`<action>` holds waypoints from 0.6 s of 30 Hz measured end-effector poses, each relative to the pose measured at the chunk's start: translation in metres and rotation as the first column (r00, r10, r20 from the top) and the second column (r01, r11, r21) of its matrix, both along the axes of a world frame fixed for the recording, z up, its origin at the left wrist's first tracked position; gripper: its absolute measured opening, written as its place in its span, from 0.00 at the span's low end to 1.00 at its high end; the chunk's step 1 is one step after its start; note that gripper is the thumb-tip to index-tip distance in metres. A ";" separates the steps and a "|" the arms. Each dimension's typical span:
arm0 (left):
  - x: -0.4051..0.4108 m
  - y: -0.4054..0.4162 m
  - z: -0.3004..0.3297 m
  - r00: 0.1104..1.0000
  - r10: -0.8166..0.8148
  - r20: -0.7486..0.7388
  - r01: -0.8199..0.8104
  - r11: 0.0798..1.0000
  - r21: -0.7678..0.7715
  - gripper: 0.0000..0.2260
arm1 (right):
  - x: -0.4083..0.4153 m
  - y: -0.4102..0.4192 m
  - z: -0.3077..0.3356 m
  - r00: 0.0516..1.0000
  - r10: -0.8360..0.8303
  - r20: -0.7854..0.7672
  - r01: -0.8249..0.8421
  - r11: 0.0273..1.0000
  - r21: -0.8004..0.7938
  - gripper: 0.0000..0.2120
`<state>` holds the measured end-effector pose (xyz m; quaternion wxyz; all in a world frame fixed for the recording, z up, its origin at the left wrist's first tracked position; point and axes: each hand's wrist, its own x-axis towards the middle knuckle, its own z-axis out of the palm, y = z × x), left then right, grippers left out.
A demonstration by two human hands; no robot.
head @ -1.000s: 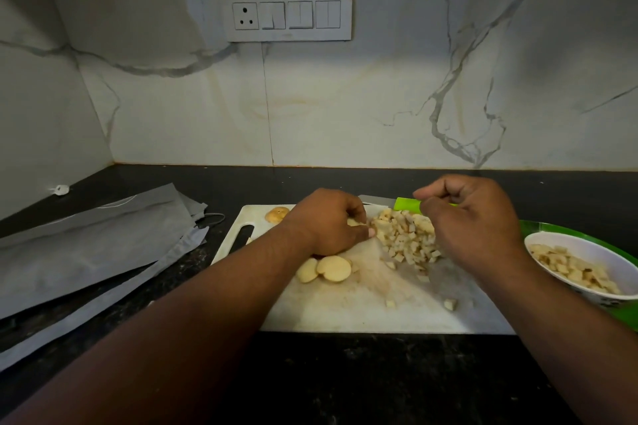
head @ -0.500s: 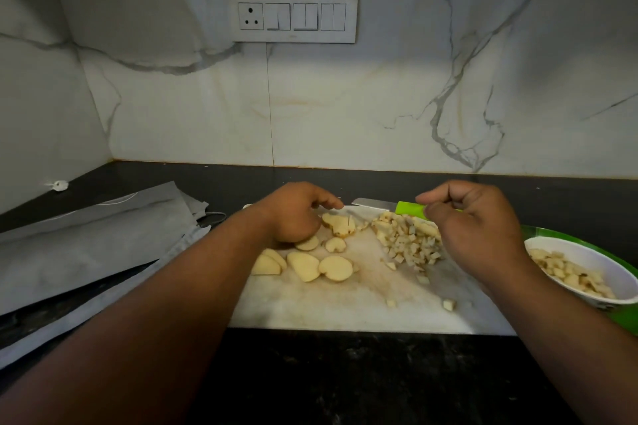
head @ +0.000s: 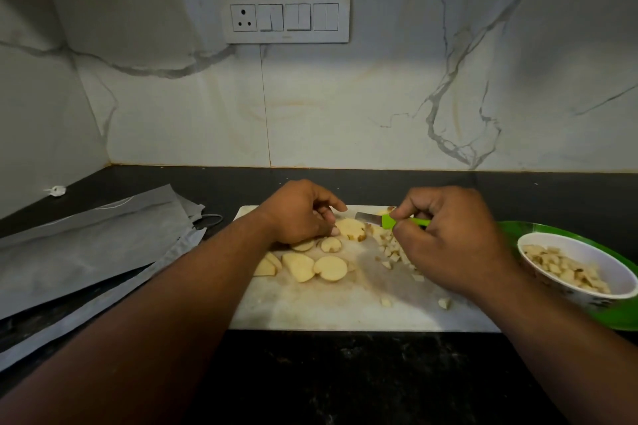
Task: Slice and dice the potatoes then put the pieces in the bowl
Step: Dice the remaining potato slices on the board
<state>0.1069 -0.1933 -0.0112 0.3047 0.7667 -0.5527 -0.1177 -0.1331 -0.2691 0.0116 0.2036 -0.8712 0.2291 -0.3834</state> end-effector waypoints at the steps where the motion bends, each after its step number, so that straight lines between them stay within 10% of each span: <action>1: 0.000 0.000 0.000 0.999 -0.007 -0.048 0.007 1.000 -0.012 0.16 | 0.001 0.000 -0.001 1.000 0.024 -0.007 -0.024 1.000 -0.003 0.05; 18: -0.016 -0.005 -0.001 0.955 -0.230 0.185 0.211 0.971 0.113 0.17 | -0.005 -0.020 0.005 0.976 -0.151 0.155 0.124 0.978 0.170 0.11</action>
